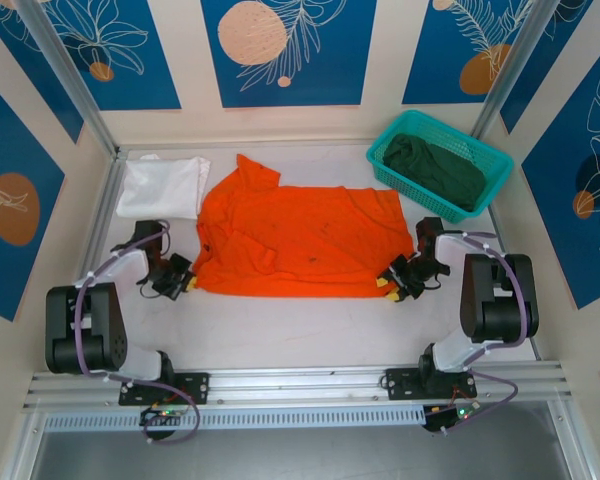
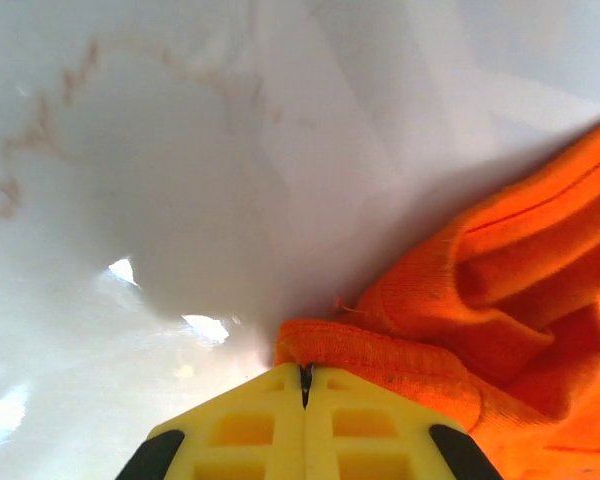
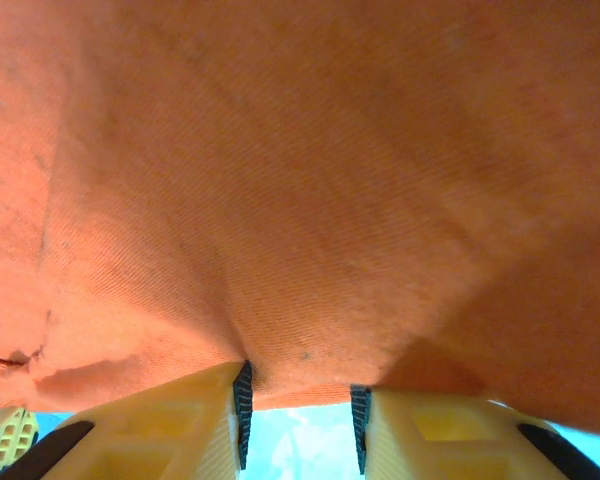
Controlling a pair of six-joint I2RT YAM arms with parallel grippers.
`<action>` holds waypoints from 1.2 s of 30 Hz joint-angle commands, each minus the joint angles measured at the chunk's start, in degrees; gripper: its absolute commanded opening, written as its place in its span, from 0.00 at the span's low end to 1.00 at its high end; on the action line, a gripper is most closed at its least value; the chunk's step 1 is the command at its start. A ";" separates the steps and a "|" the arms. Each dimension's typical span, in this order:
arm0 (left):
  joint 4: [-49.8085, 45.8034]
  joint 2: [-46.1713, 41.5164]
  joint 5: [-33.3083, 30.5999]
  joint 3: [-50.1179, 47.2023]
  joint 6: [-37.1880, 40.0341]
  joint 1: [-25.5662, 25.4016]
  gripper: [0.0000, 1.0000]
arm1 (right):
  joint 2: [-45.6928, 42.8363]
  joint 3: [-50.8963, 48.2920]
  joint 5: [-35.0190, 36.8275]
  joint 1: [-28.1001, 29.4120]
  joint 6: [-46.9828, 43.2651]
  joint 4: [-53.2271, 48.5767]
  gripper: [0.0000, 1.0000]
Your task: Fold and stack the t-shirts
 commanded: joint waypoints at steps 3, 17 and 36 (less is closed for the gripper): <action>-15.37 -0.52 -15.29 12.10 19.03 -5.72 0.00 | 3.11 0.86 0.88 -2.79 -0.11 -2.55 0.35; -32.88 -0.99 -27.36 10.03 16.74 -21.43 0.21 | 3.39 -0.41 0.04 -4.31 -0.50 -4.26 0.36; -12.03 10.88 -5.61 20.09 9.53 -15.21 0.28 | -1.92 0.15 -1.02 -5.03 -0.41 -3.47 0.41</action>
